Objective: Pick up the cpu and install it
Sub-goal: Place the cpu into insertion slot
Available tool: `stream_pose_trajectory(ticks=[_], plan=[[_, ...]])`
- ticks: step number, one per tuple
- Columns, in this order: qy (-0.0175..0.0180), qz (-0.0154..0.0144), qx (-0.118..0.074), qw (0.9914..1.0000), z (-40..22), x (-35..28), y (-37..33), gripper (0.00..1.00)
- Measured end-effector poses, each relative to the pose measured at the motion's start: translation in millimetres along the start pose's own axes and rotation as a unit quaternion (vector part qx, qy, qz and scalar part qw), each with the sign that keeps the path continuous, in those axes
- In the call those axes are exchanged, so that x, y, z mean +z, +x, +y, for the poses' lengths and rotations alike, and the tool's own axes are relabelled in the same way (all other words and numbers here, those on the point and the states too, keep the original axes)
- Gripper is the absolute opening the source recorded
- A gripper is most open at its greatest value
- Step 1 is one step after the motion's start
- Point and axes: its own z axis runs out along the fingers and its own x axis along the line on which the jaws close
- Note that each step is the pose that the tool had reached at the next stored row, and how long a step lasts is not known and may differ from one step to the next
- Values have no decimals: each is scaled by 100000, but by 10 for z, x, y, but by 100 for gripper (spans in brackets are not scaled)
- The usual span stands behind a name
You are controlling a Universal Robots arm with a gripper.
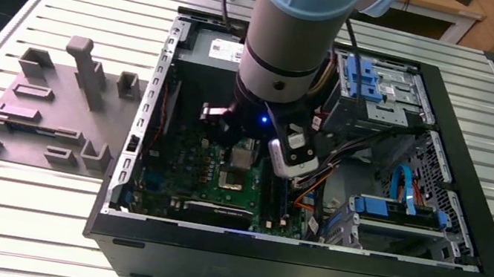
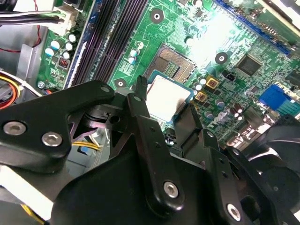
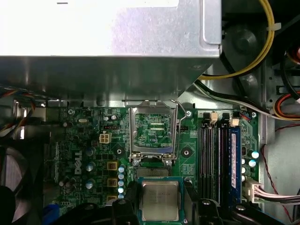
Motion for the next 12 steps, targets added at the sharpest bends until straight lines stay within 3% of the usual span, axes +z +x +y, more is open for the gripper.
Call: stream_pose_trajectory(ticks=[7, 12], plan=[[5, 345, 18, 99999, -2, 38, -1, 47], [3, 431, 20, 99999, -9, 123, -3, 47]])
